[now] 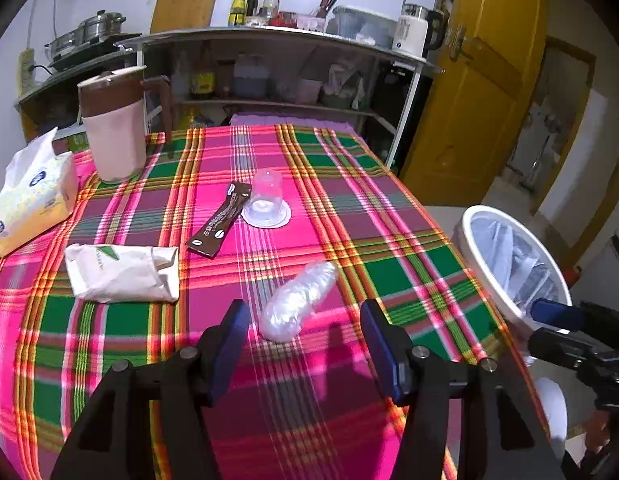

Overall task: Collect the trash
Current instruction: 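Grasp the crumpled clear plastic bag with the left gripper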

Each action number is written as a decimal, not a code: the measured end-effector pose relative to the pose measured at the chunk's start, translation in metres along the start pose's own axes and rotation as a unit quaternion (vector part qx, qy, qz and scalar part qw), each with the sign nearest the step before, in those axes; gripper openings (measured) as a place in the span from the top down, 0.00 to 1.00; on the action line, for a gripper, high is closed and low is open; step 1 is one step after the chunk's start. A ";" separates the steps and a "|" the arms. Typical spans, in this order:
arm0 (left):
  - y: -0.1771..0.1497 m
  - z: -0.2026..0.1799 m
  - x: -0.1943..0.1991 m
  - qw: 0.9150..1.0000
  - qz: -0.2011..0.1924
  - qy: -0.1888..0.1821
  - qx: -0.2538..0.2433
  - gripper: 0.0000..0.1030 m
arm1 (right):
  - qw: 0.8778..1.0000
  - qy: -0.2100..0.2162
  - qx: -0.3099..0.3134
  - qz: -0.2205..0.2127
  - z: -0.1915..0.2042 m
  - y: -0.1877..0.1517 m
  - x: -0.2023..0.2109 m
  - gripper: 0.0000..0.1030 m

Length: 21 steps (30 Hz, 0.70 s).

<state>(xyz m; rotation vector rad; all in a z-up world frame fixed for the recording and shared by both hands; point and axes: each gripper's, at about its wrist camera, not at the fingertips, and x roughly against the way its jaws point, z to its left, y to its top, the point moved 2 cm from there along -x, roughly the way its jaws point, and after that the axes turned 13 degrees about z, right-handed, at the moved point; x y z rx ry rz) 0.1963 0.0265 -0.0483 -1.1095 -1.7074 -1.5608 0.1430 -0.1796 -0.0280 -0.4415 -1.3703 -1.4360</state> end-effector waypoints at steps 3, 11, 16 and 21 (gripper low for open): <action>0.006 -0.001 -0.014 1.000 0.013 0.007 -0.005 0.44 | 1.000 0.001 -0.003 0.003 -0.003 0.006 -0.005 0.47; 0.012 0.000 -0.036 0.999 0.037 0.016 0.002 0.73 | 1.000 0.000 -0.010 0.010 -0.011 0.010 -0.011 0.47; 0.007 -0.001 -0.032 0.999 0.034 0.007 0.013 0.74 | 1.000 -0.002 -0.012 0.013 -0.012 0.011 -0.013 0.47; -0.001 -0.001 -0.021 0.999 0.017 -0.002 0.028 0.75 | 1.000 -0.007 -0.006 0.017 -0.008 0.014 -0.015 0.47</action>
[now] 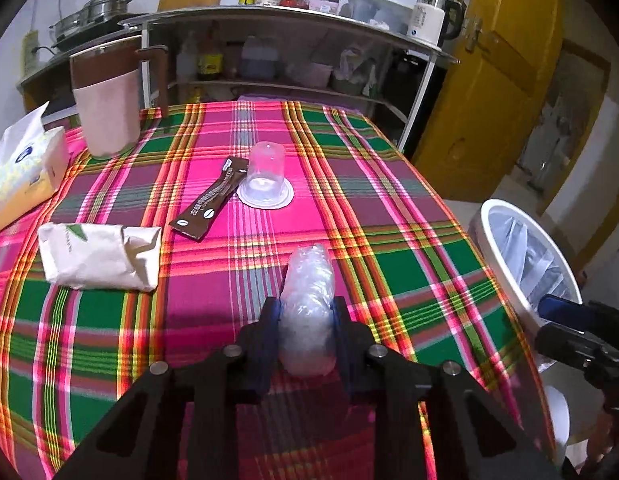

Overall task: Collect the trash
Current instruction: 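Grasp the crumpled clear plastic bag with the left gripper, then grasp the upturned clear plastic cup with the right gripper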

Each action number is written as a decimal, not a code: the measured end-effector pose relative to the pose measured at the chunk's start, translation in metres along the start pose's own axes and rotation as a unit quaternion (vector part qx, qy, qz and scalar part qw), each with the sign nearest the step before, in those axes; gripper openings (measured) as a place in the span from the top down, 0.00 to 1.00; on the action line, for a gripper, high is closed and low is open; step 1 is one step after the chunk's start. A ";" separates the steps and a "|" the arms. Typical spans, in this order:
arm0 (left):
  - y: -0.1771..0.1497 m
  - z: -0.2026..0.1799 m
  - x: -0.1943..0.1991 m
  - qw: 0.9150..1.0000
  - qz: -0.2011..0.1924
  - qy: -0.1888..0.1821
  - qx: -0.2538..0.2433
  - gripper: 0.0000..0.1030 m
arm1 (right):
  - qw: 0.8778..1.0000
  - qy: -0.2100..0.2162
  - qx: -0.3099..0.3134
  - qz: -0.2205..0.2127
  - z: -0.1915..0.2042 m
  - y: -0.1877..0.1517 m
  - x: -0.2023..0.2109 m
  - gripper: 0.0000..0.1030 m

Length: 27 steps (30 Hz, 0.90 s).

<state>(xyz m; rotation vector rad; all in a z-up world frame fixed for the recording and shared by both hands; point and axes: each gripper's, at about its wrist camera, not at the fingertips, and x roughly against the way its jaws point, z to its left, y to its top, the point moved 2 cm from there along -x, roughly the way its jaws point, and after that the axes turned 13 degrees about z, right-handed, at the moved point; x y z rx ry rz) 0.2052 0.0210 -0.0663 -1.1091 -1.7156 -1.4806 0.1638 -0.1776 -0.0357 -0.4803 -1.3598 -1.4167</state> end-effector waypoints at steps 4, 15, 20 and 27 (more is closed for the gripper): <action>-0.001 0.004 0.010 1.000 -0.015 -0.006 0.013 0.75 | 1.000 -0.001 0.007 0.001 0.007 0.003 -0.001 0.47; 0.005 0.034 0.033 0.998 -0.047 0.000 0.047 0.75 | 0.999 -0.001 0.049 -0.004 0.048 0.032 -0.013 0.47; 0.014 0.050 0.039 0.996 -0.063 0.007 0.061 0.75 | 0.998 0.003 0.064 0.000 0.067 0.052 -0.029 0.47; 0.022 0.070 0.043 0.994 -0.082 -0.001 0.079 0.75 | 0.998 0.000 0.068 0.005 0.077 0.081 -0.052 0.47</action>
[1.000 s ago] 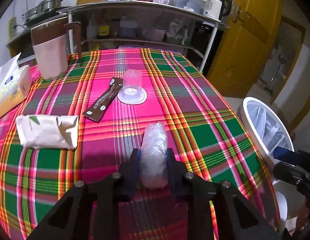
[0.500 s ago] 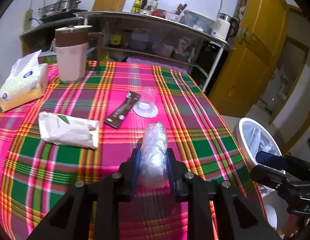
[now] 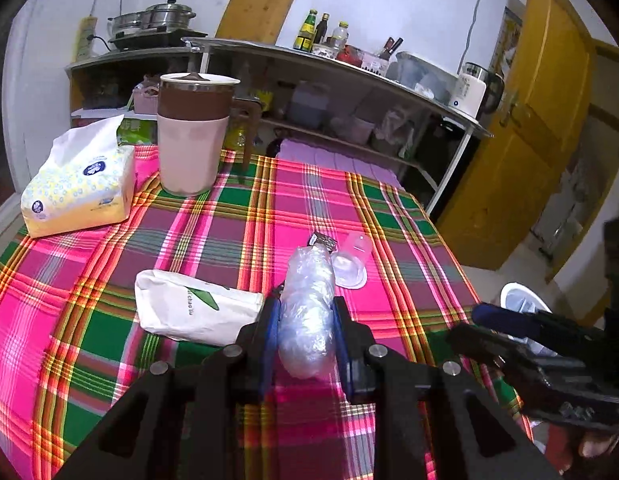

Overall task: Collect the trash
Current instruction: 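Grasp the upturned clear plastic cup with the right gripper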

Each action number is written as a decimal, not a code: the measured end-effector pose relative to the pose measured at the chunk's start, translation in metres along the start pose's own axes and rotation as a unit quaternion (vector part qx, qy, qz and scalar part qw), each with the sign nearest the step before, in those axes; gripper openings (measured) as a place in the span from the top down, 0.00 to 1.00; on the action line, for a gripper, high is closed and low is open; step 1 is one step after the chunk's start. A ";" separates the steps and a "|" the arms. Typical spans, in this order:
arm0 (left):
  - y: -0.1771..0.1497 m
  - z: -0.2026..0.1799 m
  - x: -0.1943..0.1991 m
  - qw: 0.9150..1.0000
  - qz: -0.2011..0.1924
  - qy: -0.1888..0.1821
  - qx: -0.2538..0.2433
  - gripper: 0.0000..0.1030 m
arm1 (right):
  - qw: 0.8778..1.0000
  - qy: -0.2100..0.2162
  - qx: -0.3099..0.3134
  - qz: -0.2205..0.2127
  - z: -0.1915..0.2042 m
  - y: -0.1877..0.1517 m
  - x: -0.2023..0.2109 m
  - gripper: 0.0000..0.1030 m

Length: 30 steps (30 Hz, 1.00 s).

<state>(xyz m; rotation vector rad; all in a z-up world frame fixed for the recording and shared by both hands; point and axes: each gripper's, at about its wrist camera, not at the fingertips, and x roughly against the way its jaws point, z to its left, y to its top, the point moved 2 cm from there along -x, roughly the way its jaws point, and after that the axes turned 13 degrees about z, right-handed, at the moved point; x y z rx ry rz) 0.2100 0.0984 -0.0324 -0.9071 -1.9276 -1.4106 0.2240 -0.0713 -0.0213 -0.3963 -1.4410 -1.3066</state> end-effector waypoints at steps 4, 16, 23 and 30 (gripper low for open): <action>-0.001 0.008 -0.004 1.000 0.006 -0.009 0.009 0.75 | 1.000 -0.003 -0.004 0.008 -0.002 0.018 -0.016 0.48; -0.003 0.021 -0.016 0.999 0.015 -0.029 0.024 0.75 | 1.000 -0.014 -0.001 0.026 -0.001 0.054 -0.061 0.50; -0.003 0.027 -0.024 0.999 0.019 -0.034 0.035 0.75 | 1.000 -0.012 -0.002 0.029 -0.003 0.073 -0.080 0.50; -0.001 0.032 -0.035 0.997 0.033 -0.050 0.044 0.75 | 0.999 -0.014 -0.007 0.031 -0.007 0.086 -0.097 0.66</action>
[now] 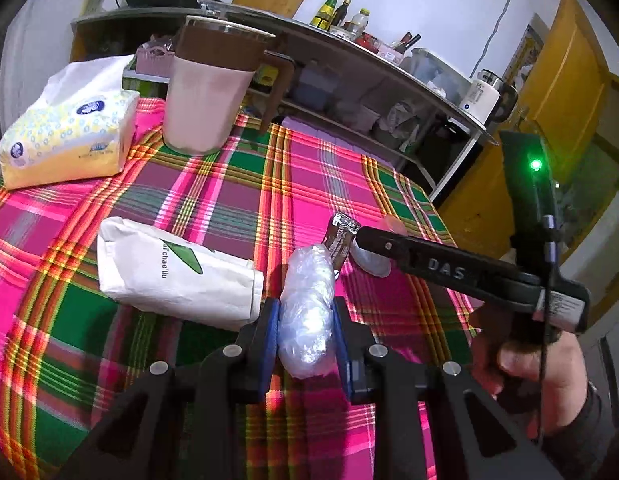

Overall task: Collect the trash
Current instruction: 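Grasp the upturned clear plastic cup with the right gripper, then carry the plastic bag and clear cup over the bin opening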

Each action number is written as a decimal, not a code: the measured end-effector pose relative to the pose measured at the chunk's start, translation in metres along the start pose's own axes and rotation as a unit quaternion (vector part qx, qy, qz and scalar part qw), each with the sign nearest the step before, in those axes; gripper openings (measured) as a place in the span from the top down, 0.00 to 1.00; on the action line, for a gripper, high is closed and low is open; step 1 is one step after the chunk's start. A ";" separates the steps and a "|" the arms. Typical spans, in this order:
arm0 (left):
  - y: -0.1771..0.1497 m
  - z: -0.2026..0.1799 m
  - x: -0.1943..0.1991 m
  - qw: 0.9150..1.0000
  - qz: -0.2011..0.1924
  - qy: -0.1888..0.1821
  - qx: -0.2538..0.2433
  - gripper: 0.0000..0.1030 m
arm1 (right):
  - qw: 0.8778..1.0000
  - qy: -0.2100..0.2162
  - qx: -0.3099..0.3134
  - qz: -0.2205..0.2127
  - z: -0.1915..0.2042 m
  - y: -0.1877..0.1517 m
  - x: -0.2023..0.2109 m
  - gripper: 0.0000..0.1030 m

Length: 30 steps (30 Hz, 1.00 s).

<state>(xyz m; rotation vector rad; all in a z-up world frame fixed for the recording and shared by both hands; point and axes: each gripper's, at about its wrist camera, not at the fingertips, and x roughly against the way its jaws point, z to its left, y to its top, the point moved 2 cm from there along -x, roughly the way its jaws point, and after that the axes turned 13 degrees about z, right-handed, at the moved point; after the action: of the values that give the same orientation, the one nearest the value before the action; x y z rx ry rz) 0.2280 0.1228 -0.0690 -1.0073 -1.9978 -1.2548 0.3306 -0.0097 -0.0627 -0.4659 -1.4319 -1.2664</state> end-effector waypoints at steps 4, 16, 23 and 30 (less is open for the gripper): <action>0.000 -0.001 -0.002 1.000 0.003 -0.009 -0.002 0.75 | 1.000 -0.002 0.000 -0.004 -0.001 0.001 -0.002 0.66; -0.002 -0.007 0.004 1.000 -0.008 0.004 -0.008 0.75 | 1.000 0.010 0.002 -0.019 0.002 -0.019 0.030 0.66; -0.013 -0.025 0.013 1.000 -0.004 0.015 -0.027 0.75 | 0.999 0.014 -0.008 -0.031 -0.002 -0.051 0.064 0.66; -0.029 -0.062 0.033 0.998 -0.010 0.011 -0.062 0.75 | 0.999 0.012 -0.019 -0.044 -0.010 -0.089 0.098 0.66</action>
<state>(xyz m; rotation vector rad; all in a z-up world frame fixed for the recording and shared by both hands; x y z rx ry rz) 0.1901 0.0680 -0.0332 -1.0299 -1.9379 -1.4079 0.2305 -0.0841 -0.0166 -0.4152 -1.4227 -1.3665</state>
